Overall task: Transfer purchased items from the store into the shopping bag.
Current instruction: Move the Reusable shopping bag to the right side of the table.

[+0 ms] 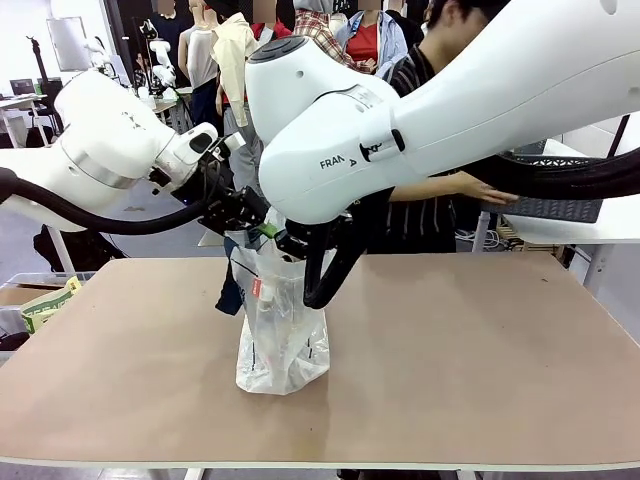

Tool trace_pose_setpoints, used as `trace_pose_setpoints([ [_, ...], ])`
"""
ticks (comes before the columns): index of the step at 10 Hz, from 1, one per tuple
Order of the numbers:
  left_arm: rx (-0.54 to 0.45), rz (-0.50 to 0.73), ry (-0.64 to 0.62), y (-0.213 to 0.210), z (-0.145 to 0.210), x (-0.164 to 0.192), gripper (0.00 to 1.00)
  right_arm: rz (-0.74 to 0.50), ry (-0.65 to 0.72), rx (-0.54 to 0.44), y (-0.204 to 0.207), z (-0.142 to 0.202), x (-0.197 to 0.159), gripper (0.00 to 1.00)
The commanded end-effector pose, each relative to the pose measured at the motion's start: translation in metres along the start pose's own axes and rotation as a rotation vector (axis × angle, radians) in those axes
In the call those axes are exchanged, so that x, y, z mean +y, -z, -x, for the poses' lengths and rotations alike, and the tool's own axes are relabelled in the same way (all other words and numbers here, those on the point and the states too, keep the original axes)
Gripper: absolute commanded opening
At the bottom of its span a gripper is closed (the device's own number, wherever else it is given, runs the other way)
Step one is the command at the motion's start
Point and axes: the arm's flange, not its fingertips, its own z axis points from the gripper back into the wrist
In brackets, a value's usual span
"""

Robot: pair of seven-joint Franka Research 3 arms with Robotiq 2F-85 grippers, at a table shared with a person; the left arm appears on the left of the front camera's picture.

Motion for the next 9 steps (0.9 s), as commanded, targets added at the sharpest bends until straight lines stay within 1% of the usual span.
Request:
trace_pose_setpoints([
  [1,-0.040,0.128,-0.004,-0.006,0.001,0.009,0.59,0.016,-0.044,-0.028,0.005,-0.010,0.006,0.00],
  [5,-0.026,0.259,-0.036,0.000,-0.001,0.013,0.59,-0.005,-0.079,-0.042,0.005,-0.016,0.018,0.00],
  [7,0.016,0.318,-0.004,0.006,-0.003,0.014,0.59,-0.005,-0.118,-0.050,0.004,-0.022,0.029,0.00],
  [9,0.018,0.347,0.007,0.007,-0.004,0.015,0.59,-0.006,-0.156,-0.044,0.006,-0.029,0.042,0.00],
])
